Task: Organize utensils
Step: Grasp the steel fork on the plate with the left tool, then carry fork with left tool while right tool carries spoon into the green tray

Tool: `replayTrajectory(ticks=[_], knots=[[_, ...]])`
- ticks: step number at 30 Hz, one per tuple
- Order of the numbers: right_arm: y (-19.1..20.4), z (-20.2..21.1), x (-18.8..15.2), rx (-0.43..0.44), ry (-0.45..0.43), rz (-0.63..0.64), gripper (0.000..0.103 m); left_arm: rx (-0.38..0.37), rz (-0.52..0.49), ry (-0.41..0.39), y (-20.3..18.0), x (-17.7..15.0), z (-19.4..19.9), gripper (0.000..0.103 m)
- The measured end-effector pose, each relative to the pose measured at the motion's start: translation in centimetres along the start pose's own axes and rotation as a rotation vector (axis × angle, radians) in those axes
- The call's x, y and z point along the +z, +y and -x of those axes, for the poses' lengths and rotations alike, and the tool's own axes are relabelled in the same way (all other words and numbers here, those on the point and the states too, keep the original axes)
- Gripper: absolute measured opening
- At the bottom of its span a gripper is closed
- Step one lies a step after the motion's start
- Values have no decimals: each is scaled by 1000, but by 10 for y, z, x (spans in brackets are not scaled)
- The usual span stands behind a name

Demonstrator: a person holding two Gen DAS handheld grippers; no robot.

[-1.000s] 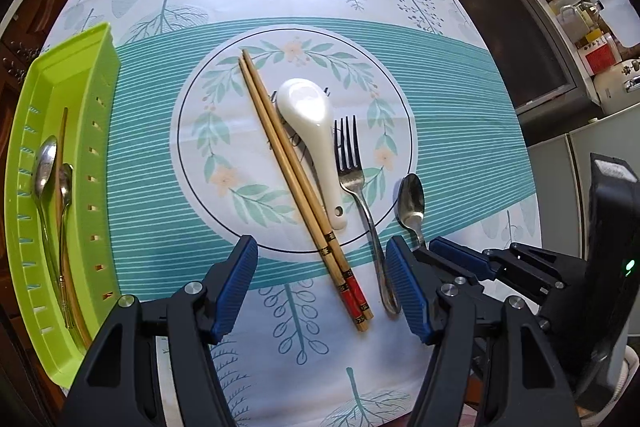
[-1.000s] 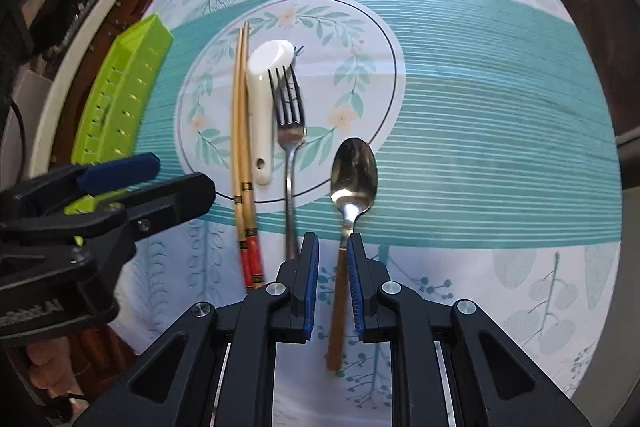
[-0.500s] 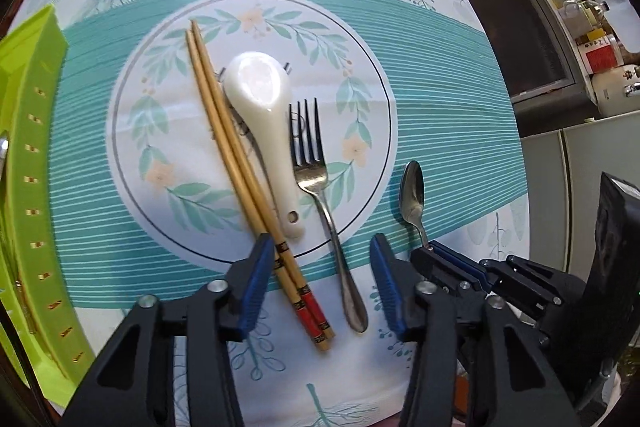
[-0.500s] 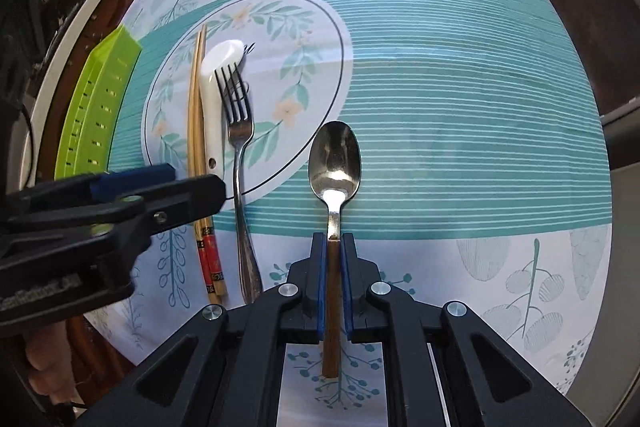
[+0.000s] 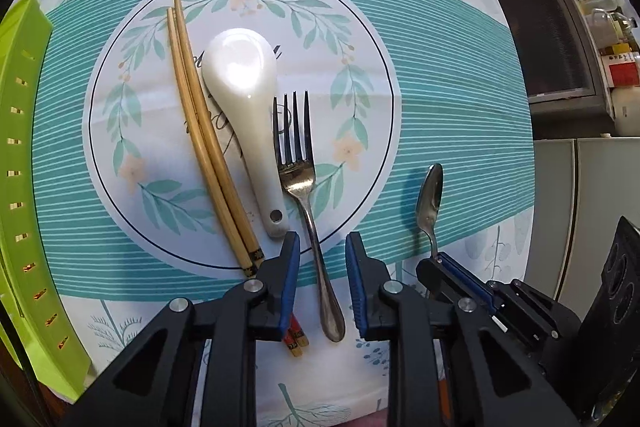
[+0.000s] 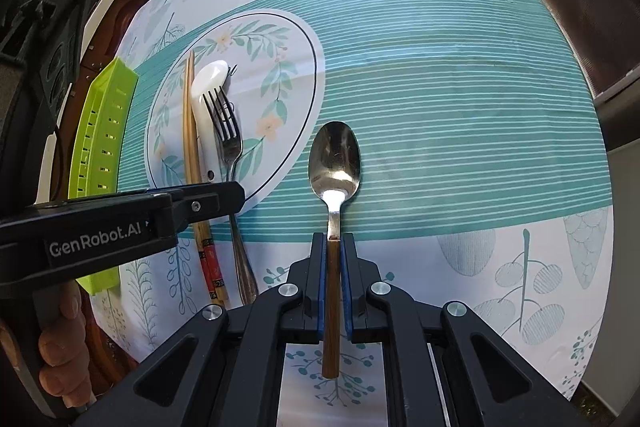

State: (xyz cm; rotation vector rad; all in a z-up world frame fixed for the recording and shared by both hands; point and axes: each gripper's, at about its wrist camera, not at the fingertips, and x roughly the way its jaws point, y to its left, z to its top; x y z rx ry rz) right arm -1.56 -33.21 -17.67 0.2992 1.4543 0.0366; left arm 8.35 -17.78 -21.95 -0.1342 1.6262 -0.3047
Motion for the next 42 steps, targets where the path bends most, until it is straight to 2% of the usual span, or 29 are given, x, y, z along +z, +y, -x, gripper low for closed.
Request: replayTrajectory(ticks=[4,10,18,24,27,30,35,42], knots=[[-6,0,1,17,-3,-26,6,11,3,22,0,3,3,21],[-11,2,3,33,-12,-47,6,77,46,83,-3,6,-14,21],[-12,3,4,48,-19,-67,6,153,91,110,-10,13,-21,21],[-14,1,1,54,-16,-84,6,236,73,109,-26,14,-28,21],[-15,-1,-1,56,-14,-94,6,277,71,109,-30,14,-30,9],[-15,-2,-2,59,-13,-96,6,256,92,111,-24,15,-28,2],[-9,-2,-4,72,-9,-86,6,175,104,115,-11,11,-23,2],[16,5,2,107,-11,-51,6,115,57,64,-2,-5,8,2]])
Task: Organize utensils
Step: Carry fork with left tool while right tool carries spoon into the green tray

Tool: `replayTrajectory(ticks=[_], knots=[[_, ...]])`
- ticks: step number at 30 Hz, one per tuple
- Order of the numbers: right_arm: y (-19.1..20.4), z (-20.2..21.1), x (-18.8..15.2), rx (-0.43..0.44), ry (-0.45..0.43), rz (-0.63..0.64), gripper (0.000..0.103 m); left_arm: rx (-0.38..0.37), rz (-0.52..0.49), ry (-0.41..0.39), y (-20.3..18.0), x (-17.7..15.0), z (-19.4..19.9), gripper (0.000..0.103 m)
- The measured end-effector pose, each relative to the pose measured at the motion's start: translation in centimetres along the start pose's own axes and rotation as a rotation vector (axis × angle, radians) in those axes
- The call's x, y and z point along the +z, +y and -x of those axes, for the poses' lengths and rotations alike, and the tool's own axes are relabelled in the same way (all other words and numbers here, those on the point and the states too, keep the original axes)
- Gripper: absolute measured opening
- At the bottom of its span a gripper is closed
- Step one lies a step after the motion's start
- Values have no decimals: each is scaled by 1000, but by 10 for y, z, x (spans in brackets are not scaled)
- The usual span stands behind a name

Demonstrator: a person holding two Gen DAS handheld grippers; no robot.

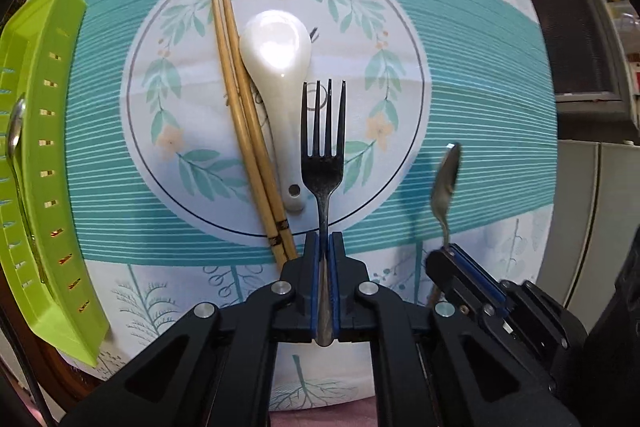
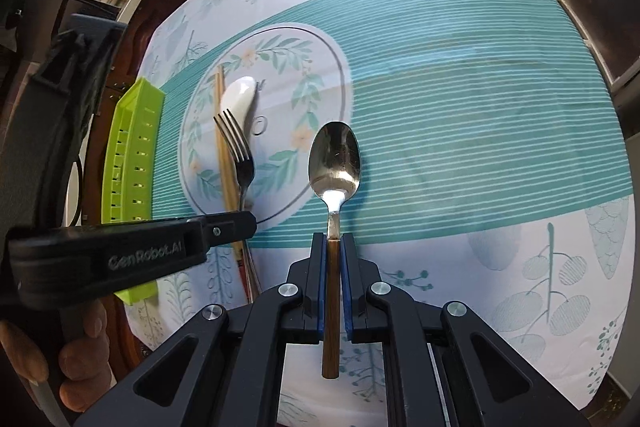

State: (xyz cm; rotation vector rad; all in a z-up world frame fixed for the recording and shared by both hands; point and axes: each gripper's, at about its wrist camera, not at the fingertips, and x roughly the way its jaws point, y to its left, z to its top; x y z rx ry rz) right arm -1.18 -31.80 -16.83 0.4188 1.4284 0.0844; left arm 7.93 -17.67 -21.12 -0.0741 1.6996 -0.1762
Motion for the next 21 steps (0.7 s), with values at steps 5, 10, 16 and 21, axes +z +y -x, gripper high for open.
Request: replayTrajectory(ticks=[5,10,16,21], knots=[[32,2,8,35,12,41,6,-37,10,-55,23,-10,37,2],[85,1,18,91,33,107,6,-45,54,-98,78,-18,74,2],[164,-10,31,179,72,174,6,-21,113,-138,165,-34,108,2],[233,-32,39,217,108,212,6,10,127,-138,226,-41,113,2]])
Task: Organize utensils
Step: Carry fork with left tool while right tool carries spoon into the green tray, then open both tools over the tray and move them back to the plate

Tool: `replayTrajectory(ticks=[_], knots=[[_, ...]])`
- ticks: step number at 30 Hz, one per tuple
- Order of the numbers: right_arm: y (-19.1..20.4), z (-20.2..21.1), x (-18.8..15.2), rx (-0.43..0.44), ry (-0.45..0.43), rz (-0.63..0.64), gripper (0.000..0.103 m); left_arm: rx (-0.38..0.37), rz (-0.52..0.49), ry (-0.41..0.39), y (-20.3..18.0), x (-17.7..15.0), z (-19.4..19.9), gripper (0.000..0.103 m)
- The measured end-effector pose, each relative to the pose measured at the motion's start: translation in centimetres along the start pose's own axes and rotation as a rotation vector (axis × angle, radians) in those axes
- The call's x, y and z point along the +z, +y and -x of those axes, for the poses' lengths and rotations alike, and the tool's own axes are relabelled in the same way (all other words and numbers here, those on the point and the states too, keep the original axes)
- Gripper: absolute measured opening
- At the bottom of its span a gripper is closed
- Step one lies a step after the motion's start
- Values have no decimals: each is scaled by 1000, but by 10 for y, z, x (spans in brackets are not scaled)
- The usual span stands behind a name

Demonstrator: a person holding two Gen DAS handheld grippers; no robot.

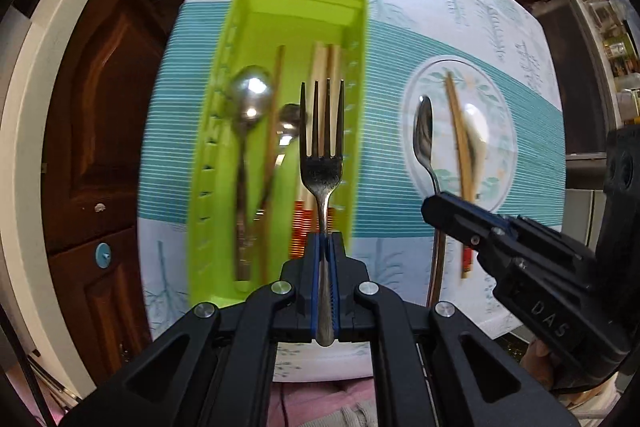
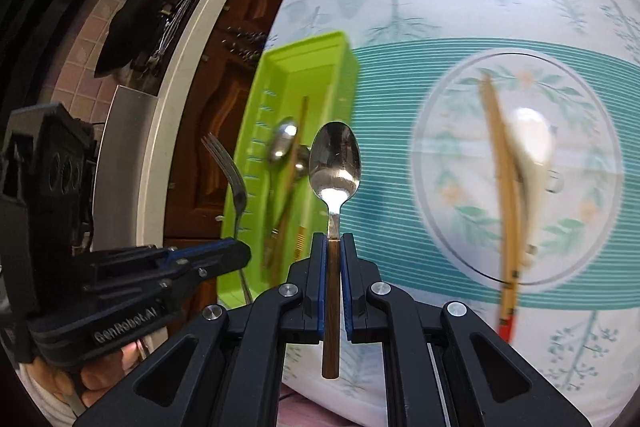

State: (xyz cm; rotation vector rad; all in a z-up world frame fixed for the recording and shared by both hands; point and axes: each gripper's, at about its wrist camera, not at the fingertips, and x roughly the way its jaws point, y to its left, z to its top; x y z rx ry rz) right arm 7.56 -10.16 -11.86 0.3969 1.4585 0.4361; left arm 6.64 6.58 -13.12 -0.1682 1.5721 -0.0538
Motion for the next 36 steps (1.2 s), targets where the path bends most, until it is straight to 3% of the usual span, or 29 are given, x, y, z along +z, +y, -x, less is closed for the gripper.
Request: replayTrajectory(ticks=[6,12,14,15,16,18,36], knots=[[48,-47,26,3,29,-9,6,14,-14,29,32,8,-21,2],[59,-79,42,-46,18,-57,7,-3,-53,56,41,16,-36,4],[57,-85,45,-68,16,-69,8,-6,-67,57,43,19,-36,16],[56,-87,46,-74,13,-71,10,-8,-70,53,43,20,-35,28],[55,-88,47,-74,5,-75,11,-11,-76,46,44,20,-33,39],[57,-89,48,-78,-16,-82,15,-13,-88,29,44,21,-29,44],[43,-33,11,-82,-78,-59,15,31,-119,-93,19,8,10,53]])
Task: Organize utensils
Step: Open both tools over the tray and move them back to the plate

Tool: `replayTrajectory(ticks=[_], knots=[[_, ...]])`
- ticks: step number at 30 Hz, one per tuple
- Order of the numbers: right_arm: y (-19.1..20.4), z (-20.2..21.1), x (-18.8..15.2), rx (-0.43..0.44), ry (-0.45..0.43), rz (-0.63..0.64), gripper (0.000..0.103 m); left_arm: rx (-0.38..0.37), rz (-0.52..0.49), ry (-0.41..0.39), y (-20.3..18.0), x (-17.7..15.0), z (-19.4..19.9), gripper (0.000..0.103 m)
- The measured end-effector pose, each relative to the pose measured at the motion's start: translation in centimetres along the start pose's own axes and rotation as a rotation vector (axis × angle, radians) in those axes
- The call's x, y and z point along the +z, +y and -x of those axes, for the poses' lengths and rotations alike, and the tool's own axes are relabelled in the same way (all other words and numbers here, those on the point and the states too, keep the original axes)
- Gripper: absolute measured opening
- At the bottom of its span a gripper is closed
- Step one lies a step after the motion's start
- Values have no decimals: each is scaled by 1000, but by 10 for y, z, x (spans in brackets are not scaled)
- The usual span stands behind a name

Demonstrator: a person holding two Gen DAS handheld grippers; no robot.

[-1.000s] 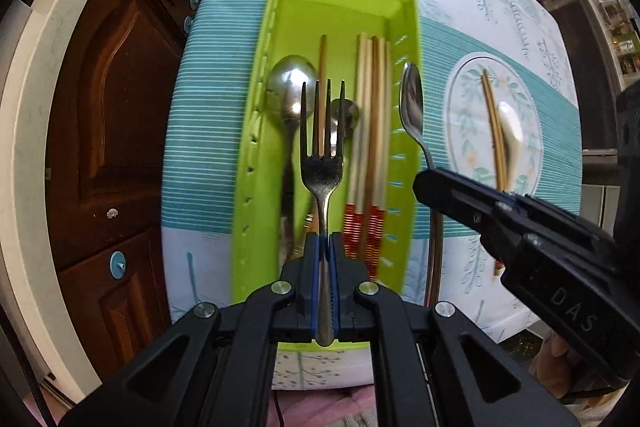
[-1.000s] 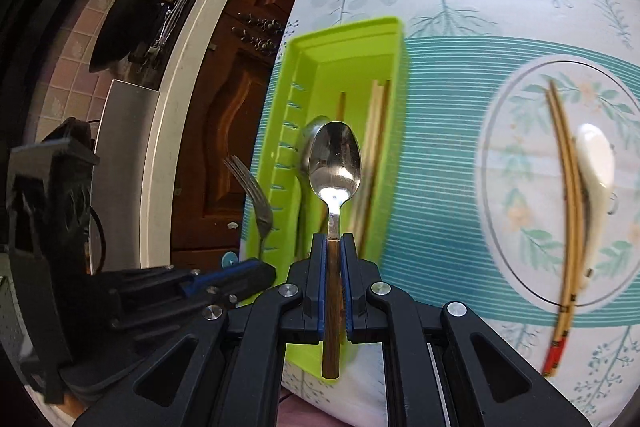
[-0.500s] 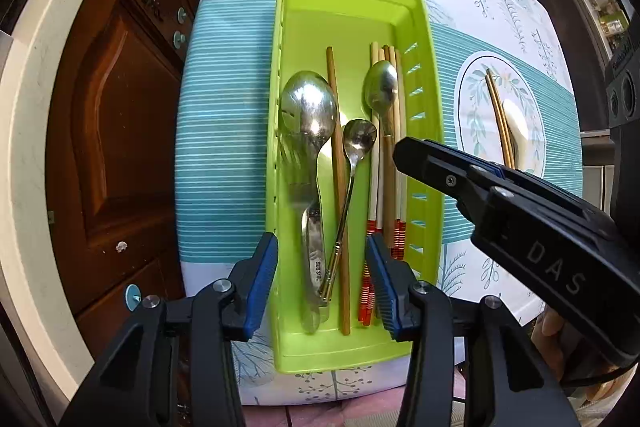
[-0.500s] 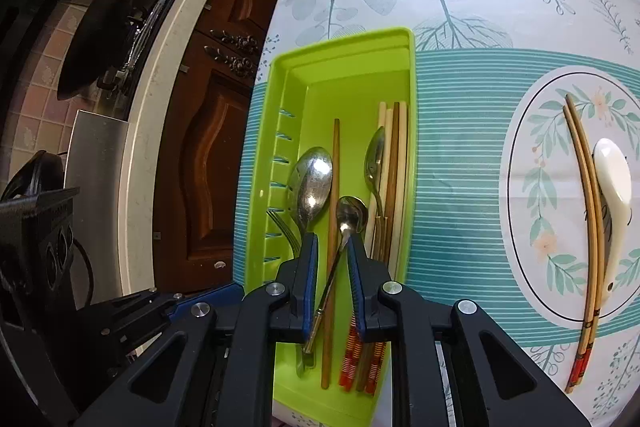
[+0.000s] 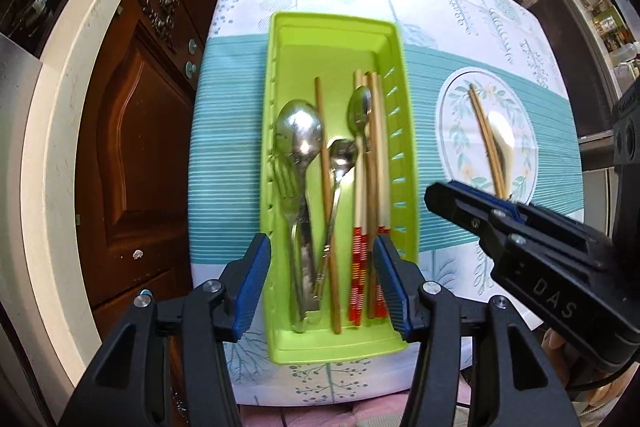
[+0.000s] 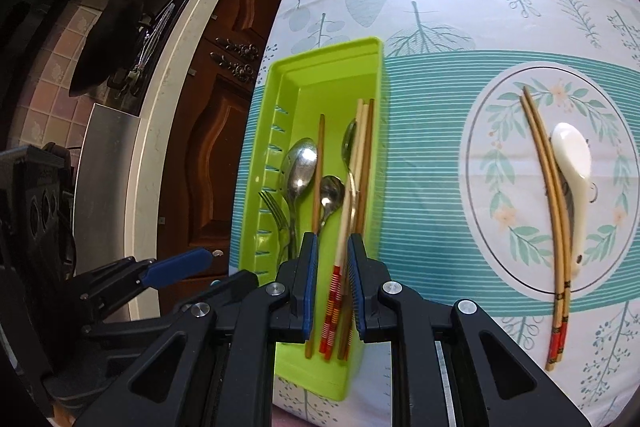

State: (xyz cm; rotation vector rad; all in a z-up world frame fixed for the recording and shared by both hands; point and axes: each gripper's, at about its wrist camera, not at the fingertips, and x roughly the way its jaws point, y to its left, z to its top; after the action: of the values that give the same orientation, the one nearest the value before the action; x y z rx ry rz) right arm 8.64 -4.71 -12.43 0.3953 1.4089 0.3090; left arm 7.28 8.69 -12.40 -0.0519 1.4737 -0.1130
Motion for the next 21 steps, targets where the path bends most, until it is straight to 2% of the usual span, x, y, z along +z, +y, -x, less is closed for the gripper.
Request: replayTrajectory(ticks=[5,7,16,21], knots=[[-25,21,-6,-5,-9,-12,16,-10,-15,-40,-26,-1,9,60],[-38,29,-9,-9,-14,-19,19,-14,-26,-49,-38,-1,10,62],[-109,64,-12,-28,-43,-82,27,-64,-51,-64,-99,-2,4,62],[-151,73,-7,-45,-54,-87,35,-71,-53,-73,-130,-1,-7,62]])
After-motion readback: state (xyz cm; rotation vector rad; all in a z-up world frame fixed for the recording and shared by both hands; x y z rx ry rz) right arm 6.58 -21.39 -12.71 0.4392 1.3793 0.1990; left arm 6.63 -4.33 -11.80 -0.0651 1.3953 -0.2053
